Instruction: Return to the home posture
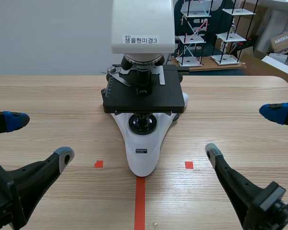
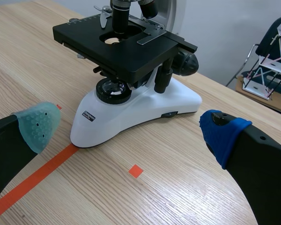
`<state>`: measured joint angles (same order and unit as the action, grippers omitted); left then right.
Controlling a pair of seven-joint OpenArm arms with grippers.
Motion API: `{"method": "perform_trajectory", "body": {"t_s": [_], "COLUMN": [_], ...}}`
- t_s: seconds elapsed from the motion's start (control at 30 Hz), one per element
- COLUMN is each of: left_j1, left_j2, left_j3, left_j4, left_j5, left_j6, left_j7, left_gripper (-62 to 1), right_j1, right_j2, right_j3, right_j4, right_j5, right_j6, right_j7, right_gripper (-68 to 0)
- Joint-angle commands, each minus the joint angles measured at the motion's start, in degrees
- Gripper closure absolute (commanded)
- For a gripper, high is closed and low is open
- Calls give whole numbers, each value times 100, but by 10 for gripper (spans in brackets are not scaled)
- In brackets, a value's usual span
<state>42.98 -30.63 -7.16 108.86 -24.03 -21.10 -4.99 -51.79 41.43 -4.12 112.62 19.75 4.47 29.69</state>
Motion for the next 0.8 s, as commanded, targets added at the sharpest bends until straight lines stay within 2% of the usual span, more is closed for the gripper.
{"method": "perform_trajectory", "body": {"t_s": [0.0,0.37,0.57,0.77], "left_j1": [0,0,0,0], "left_j2": [28,28,28,28], "left_j3": [7,7,7,7], "left_j4": [133,133,133,133], "left_j5": [-37,-37,-37,-37], "left_j6": [-7,-7,-7,-7], "left_j7": [-103,-103,-103,-103], "left_gripper": [-623,-623,-623,-623], "right_j1": [20,20,-63,-350], "right_j2": [13,13,17,15], "right_j3": [37,37,37,114], "right_j4": [144,144,179,503], "right_j5": [44,44,170,146], "right_j6": [-22,-22,-22,-22], "right_j7": [109,103,-173,-450], "right_gripper": [-679,-679,-679,-679]}}
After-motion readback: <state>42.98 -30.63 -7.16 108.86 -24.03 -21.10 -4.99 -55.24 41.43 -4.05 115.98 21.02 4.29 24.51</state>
